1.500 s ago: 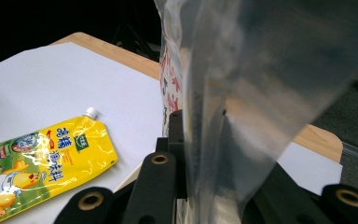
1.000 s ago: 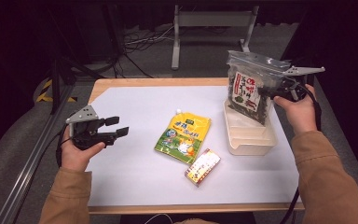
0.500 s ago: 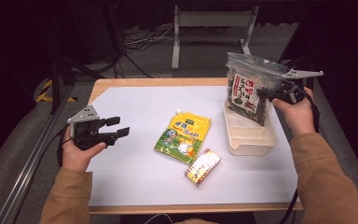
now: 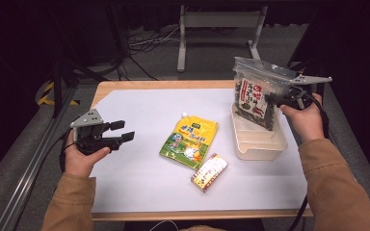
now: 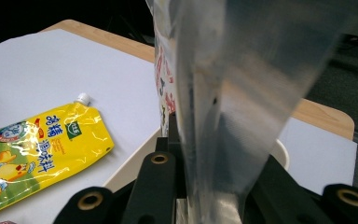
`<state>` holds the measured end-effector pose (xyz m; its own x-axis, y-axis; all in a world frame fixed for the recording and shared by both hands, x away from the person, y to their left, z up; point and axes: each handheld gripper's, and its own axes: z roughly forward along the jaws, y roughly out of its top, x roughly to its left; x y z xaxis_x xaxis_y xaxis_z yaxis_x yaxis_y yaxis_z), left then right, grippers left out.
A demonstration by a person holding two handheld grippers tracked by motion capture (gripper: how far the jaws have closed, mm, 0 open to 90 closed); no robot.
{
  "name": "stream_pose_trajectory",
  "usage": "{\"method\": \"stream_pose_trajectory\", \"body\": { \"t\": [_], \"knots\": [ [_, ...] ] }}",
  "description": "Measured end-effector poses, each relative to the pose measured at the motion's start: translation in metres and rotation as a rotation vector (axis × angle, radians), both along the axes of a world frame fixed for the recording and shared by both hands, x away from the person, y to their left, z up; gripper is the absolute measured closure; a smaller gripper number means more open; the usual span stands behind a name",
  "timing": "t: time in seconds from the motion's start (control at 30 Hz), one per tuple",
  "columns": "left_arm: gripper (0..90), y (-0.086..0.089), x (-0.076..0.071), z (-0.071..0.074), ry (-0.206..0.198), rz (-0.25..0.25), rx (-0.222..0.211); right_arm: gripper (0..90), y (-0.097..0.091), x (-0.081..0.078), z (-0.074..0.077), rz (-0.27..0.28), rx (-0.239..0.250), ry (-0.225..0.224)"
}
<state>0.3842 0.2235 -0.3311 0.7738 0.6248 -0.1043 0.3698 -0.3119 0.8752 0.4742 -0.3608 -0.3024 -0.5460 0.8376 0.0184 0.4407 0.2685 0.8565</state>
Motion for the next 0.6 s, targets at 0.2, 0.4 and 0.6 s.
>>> {"method": "stream_pose_trajectory", "body": {
  "t": [0.2, 0.4, 0.6],
  "knots": [
    [41.2, -0.001, 0.000, 0.000, -0.004, -0.002, 0.000, 81.2, 0.003, 0.004, -0.009, -0.008, -0.016, 0.004],
    [41.2, -0.004, 0.001, -0.001, 0.006, -0.001, -0.004, 79.3, -0.002, 0.005, -0.010, -0.011, 0.000, 0.004],
    [41.1, -0.006, 0.002, -0.002, 0.012, -0.004, 0.001, 66.3, -0.006, 0.005, -0.008, -0.049, 0.024, 0.004]
  ]
}}
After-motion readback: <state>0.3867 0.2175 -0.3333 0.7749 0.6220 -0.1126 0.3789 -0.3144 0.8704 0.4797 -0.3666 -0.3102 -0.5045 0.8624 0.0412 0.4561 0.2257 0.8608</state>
